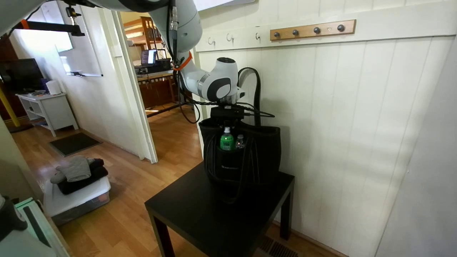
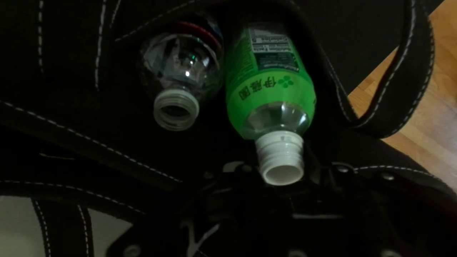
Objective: Pick up the bottles and put them inside the bag
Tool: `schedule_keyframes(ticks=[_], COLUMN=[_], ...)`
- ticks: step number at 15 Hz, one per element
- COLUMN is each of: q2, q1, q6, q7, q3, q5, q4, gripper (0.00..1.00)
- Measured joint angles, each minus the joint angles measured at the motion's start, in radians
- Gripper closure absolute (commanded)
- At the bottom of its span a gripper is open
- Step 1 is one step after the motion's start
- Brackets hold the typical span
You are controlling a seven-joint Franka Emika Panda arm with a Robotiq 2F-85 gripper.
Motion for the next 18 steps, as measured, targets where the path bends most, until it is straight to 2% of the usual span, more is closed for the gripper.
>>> schedule_keyframes(ticks=[4,7,11,18], q2=[-0.008,-0.042,-0.131,-0.310], q1=[-0.006,-0.035,-0.080,-0.110], q6=[0.004,0.004,0.004,0.006], q7=[0.000,-0.009,-0.023,-0.029], q3=[0.009,0.044,0.090,0.115], q5=[-0.001,-0.001,-0.001,0.004], q4=[-0.005,-0.030,-0.101,-0.232], gripper=[0.89,0.89,0.89,0.89])
